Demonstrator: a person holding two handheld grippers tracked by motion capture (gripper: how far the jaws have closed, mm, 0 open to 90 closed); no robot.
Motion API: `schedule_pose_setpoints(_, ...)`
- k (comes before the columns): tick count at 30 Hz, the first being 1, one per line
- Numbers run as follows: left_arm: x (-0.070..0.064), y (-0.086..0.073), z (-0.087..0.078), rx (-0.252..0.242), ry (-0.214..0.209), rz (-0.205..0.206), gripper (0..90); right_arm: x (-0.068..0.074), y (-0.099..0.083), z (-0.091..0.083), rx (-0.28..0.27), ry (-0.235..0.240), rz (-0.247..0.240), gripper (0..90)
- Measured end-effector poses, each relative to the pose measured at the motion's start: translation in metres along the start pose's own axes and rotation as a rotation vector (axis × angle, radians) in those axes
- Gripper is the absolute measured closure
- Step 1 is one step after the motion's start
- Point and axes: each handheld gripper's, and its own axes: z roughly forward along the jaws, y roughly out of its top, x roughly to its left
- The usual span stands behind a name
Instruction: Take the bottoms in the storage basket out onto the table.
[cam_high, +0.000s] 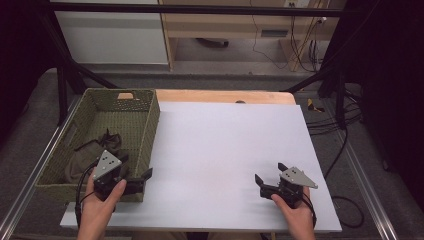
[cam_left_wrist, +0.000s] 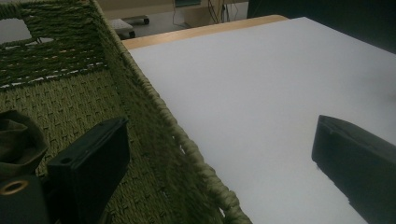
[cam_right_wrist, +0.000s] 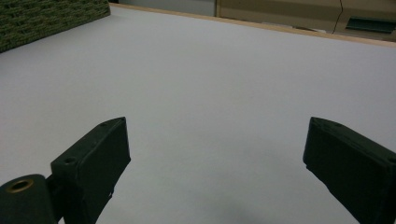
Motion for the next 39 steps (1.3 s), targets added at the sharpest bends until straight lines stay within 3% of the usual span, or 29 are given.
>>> schedule_pose_setpoints(19,0.004,0.007,-0.009,-0.034,0.006,-0.005,4.6,0.000,0.001,-0.003,-0.024,-0.010,-0.001,7.3)
schedule_pose_setpoints(25,0.006,0.013,-0.017,-0.067,0.022,-0.001,4.9,-0.002,-0.001,-0.004,-0.024,-0.024,0.001,7.3)
schedule_pose_setpoints(39,0.017,0.015,-0.031,-0.071,0.057,-0.006,4.9,0.002,0.003,-0.006,-0.036,-0.023,-0.016,7.2)
